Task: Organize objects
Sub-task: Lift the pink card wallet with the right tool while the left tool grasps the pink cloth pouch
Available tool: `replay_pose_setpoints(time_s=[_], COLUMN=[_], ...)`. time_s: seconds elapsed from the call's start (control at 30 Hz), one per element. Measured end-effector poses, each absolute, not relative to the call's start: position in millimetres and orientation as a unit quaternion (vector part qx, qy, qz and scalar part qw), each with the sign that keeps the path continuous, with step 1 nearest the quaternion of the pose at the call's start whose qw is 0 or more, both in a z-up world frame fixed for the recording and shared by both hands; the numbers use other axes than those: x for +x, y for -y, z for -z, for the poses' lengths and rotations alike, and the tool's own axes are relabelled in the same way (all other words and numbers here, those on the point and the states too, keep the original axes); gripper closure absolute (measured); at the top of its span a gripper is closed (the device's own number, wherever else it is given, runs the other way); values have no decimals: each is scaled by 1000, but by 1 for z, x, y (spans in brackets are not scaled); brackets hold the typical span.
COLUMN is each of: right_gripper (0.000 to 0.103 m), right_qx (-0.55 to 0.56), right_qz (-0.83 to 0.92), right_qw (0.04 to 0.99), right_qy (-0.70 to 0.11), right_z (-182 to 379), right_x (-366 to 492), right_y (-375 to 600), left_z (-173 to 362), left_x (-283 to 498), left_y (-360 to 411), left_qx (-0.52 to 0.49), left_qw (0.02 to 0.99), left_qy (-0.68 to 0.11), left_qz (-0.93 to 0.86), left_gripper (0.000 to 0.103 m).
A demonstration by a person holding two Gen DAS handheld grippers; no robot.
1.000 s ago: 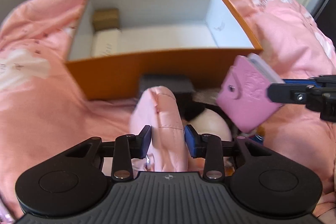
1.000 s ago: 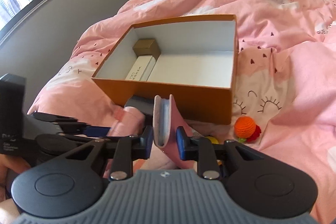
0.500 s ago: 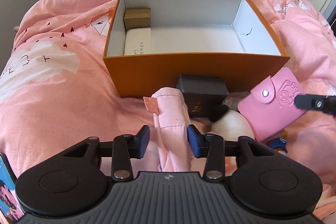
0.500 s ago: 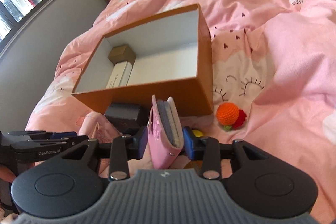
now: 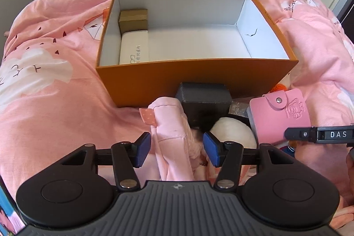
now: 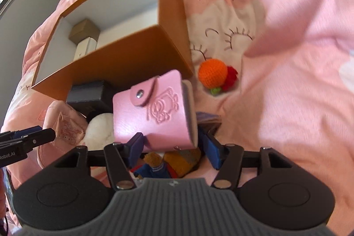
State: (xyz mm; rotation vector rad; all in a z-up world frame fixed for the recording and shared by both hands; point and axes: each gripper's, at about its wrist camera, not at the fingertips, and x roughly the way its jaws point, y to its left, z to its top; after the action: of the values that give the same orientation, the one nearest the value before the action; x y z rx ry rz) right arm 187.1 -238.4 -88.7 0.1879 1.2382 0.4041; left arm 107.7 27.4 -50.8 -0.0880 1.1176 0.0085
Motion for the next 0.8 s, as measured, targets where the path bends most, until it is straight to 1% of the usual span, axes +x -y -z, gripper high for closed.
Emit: replay_pose_setpoints(time_s=[0.1, 0.17, 0.2, 0.23, 0.3, 0.37, 0.47, 0.57, 0.63, 0.7, 0.73, 0.8], right_gripper=[38, 40, 48, 50, 68, 77, 77, 77, 75, 65, 64, 56], right_qx=[123, 142, 152, 157, 143, 112, 82, 102, 114, 131, 143, 158], right_qz=[-189, -191, -193, -195, -198, -203, -217, -231, -221, -212, -200, -173], right_qw=[773, 768, 768, 768, 782, 802, 819, 809, 806, 804, 801, 798], right_qy=[-592, -595, -592, -589, -573, -550, -524, -530, -537, -540, -545, -555], right_z=[97, 101, 101, 100, 92, 80, 67, 70, 71, 71, 73, 76], right_x=[187, 188, 188, 188, 186, 183, 181, 189, 189, 187, 187, 186], right_y=[242, 243, 243, 241, 235, 226, 213, 205, 205, 212, 216, 227], left_z=[55, 58, 58, 59, 58, 57, 58, 58, 57, 57, 57, 58], left_x=[110, 111, 111, 111, 111, 112, 113, 113, 112, 111, 111, 113], left_y=[-26, -29, -30, -31, -33, -34, -35, -36, -37, -37, -38, -39], left_qx=[-37, -41, -45, -47, -49, -46, -47, -50, -53, -54, -55, -59], left_qw=[843, 840, 839, 838, 839, 839, 838, 838, 838, 838, 838, 838], left_qy=[-536, -542, -543, -543, -542, -542, -543, -543, -543, -542, -542, -543], left_qz=[-10, -9, -10, -10, -15, -21, -19, -21, -23, -22, -22, -21], left_gripper=[40, 40, 42, 44, 46, 47, 48, 48, 48, 48, 48, 48])
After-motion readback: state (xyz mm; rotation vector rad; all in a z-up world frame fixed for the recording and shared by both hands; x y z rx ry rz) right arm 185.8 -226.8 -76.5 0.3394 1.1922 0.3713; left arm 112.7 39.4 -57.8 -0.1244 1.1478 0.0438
